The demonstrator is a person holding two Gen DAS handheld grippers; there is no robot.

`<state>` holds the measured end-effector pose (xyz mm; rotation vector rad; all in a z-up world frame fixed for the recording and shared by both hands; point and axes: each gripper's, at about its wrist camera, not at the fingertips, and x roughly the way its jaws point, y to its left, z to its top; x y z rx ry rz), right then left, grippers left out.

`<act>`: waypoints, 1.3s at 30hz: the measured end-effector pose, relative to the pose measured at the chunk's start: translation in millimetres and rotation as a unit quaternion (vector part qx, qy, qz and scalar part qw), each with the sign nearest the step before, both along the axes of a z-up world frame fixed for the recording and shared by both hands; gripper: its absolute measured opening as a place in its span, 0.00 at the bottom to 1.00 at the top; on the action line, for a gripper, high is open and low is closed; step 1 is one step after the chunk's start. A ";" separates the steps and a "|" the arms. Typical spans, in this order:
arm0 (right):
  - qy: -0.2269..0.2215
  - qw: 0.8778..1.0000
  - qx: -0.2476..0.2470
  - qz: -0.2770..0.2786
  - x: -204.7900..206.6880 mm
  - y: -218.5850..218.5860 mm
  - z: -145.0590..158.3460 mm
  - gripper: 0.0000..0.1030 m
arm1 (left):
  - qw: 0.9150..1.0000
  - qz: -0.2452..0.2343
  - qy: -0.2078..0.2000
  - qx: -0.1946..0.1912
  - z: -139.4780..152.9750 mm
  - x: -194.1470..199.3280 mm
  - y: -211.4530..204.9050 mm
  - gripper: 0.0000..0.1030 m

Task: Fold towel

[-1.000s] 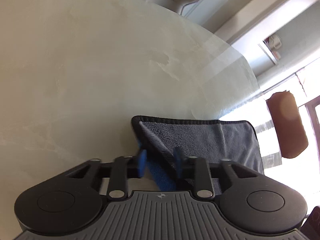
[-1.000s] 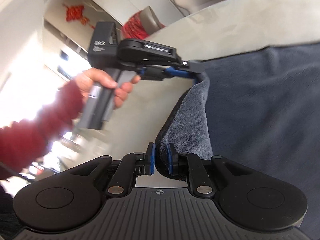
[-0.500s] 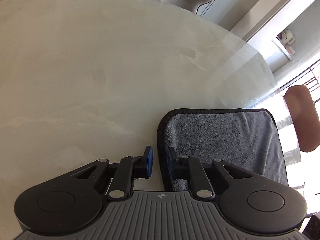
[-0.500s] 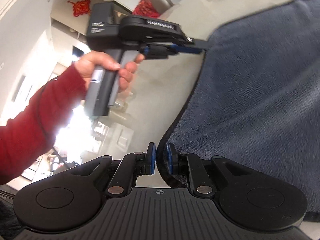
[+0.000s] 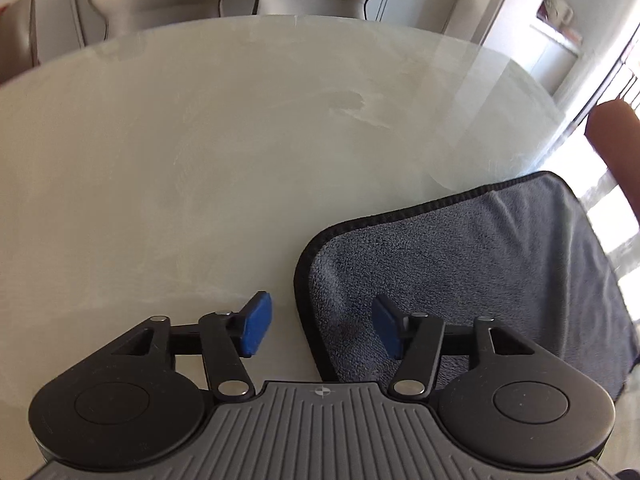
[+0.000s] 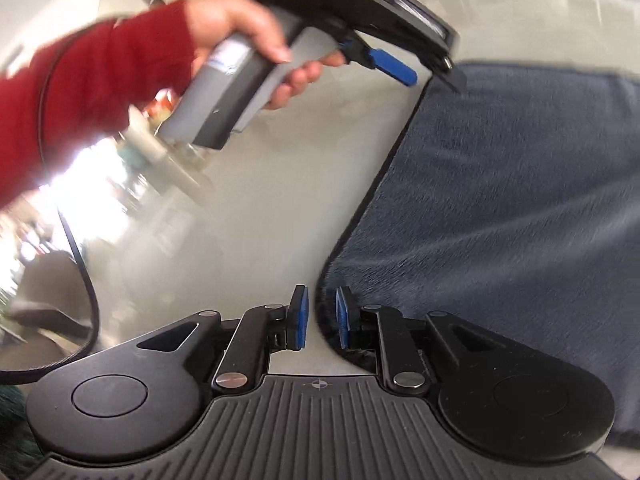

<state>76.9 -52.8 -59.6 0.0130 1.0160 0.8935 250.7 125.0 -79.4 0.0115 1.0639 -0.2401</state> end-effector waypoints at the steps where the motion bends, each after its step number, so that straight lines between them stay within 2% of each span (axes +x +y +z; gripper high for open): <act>1: -0.005 1.000 -0.004 0.004 -0.6 3.2 -1.1 0.18 | 1.000 -0.007 -0.005 0.014 -0.3 1.2 -5.1 0.56; 3: -0.015 1.000 -0.009 0.014 -1.6 9.6 -2.6 0.21 | 0.999 -0.024 -0.013 0.039 0.3 2.9 -13.8 0.51; 5: -0.029 0.999 -0.019 0.026 -3.8 16.0 -3.0 0.22 | 0.999 -0.038 -0.012 0.030 4.0 4.4 -16.9 0.22; 7: -0.056 0.996 -0.042 0.046 -10.8 23.5 -3.0 0.22 | 0.999 -0.046 -0.004 0.024 1.6 9.1 -25.9 0.07; 11: -0.117 0.984 -0.099 0.094 -28.1 41.0 0.7 0.24 | 0.998 -0.056 -0.008 0.032 3.1 11.4 -31.1 0.07; 14: -0.166 0.968 -0.137 0.127 -42.4 53.3 -0.6 0.25 | 0.998 -0.051 -0.009 0.027 2.0 12.2 -28.5 0.06; 16: -0.174 0.965 -0.145 0.133 -45.3 53.7 0.6 0.25 | 0.999 -0.046 -0.007 0.021 2.7 13.0 -24.6 0.06; 18: -0.166 0.967 -0.147 0.122 -42.0 53.3 2.5 0.16 | 0.999 -0.042 -0.005 0.017 2.5 11.4 -21.7 0.06; 19: -0.153 0.972 -0.139 0.109 -37.9 50.8 3.5 0.10 | 0.999 -0.040 -0.005 0.015 3.4 11.6 -21.1 0.06; 20: -0.136 0.978 -0.127 0.093 -32.9 47.8 4.1 0.10 | 0.999 -0.038 -0.004 0.013 4.2 11.8 -20.5 0.06; 22: -0.061 0.995 -0.065 0.039 -17.5 28.5 4.4 0.08 | 1.000 -0.030 -0.005 0.000 7.7 13.0 -18.6 0.05; 23: -0.029 0.999 -0.028 0.012 -11.7 15.7 4.4 0.08 | 1.000 -0.020 -0.006 -0.020 12.1 14.4 -15.6 0.05; 24: 0.000 1.000 0.009 -0.014 -6.6 3.2 4.1 0.08 | 0.999 -0.015 -0.006 -0.033 15.6 10.2 -15.2 0.05; 26: 0.028 0.997 0.058 -0.049 -2.8 -16.7 7.6 0.08 | 0.998 -0.010 -0.015 -0.060 26.8 9.8 -15.0 0.05; 29: 0.049 0.987 0.118 -0.097 -1.7 -46.4 16.6 0.08 | 0.997 -0.024 -0.036 -0.071 43.2 7.8 -25.6 0.05; 32: 0.058 0.968 0.192 -0.152 -6.6 -83.1 27.9 0.08 | 0.994 -0.031 -0.049 -0.097 57.1 10.6 -39.9 0.05; 35: 0.055 0.942 0.250 -0.216 -17.3 -125.6 33.0 0.08 | 0.989 -0.033 -0.055 -0.134 69.1 19.0 -57.5 0.05; 38: 0.055 0.915 0.294 -0.272 -31.2 -164.8 32.0 0.08 | 0.986 -0.047 -0.076 -0.138 81.2 23.7 -87.2 0.05; 39: 0.055 0.909 0.301 -0.283 -33.3 -171.4 31.2 0.08 | 0.986 -0.055 -0.080 -0.137 82.7 27.2 -96.4 0.05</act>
